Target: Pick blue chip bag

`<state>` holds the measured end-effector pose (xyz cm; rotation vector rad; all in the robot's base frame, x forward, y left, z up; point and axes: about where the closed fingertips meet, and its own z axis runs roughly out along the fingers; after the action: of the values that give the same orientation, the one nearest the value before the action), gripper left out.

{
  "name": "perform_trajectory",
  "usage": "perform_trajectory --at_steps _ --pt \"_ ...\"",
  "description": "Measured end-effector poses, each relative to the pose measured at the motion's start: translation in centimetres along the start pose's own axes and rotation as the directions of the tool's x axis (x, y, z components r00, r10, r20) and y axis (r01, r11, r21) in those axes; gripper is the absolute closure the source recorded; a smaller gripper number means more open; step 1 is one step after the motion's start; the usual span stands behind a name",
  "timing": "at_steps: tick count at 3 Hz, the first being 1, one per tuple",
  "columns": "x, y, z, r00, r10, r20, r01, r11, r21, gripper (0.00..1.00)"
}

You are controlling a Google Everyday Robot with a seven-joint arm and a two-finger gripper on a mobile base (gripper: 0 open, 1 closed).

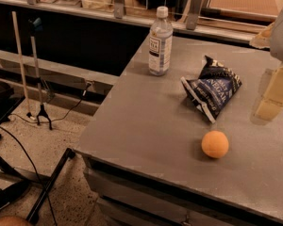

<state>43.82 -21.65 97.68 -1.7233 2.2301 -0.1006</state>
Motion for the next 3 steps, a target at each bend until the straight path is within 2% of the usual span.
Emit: perform_trajectory --at_steps 1,2,3 --pt "0.0 0.0 0.0 1.000 0.000 0.000 0.000 1.0000 0.000 0.00" --pt "0.2 -0.6 0.5 0.999 -0.036 -0.007 0.036 0.9993 0.008 0.00" --pt "1.2 -2.6 2.5 0.991 -0.124 0.054 0.122 0.9917 0.039 0.00"
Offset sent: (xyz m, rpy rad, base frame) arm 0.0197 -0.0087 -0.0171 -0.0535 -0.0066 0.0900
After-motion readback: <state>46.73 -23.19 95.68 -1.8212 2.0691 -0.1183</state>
